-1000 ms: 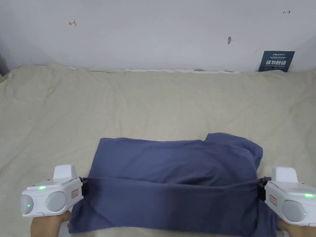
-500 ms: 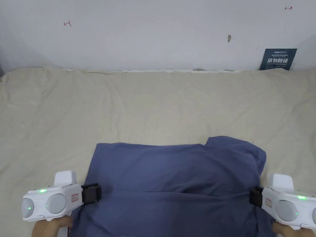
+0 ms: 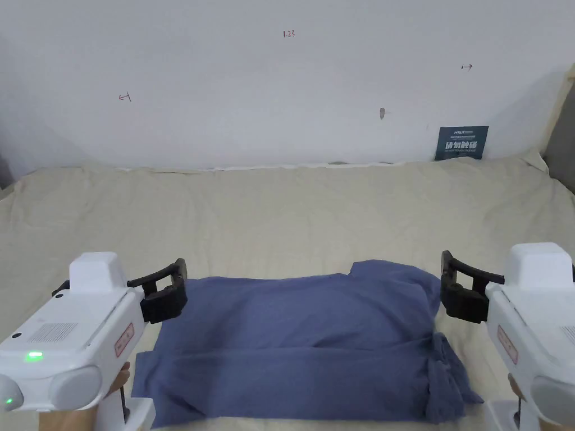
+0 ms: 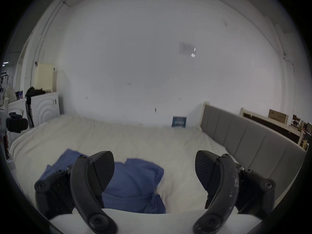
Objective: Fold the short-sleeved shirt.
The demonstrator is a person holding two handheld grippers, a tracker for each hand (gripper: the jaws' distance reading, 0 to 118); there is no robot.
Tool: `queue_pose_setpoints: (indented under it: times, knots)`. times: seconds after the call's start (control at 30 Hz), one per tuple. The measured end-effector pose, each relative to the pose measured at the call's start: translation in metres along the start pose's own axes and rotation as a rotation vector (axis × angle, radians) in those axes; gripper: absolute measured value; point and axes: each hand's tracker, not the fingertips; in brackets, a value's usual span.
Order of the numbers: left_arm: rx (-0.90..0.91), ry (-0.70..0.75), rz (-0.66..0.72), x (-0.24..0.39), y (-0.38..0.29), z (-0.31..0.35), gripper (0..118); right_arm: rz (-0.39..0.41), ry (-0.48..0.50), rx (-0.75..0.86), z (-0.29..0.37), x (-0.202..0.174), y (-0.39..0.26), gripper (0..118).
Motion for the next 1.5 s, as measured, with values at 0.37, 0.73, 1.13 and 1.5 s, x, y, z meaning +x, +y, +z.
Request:
queue_pose_setpoints:
  times: [0.37, 0.73, 1.13, 1.5]
  knots:
    - [0.144, 0.021, -0.150, 0.041, -0.016, 0.055, 0, 0.027, -0.002, 0.067, 0.041, -0.008, -0.006, 1]
    - [-0.304, 0.069, -0.024, -0.003, -0.048, -0.010, 0, 0.015, 0.023, 0.034, 0.030, -0.007, -0.010, 1]
    - [-0.762, 0.063, 0.136, -0.071, -0.161, -0.079, 113, 0.024, 0.030, -0.078, -0.004, -0.017, -0.033, 1]
    - [-0.799, 0.136, 0.103, -0.066, -0.205, -0.095, 60, 0.018, 0.038, -0.233, -0.037, -0.017, -0.067, 2]
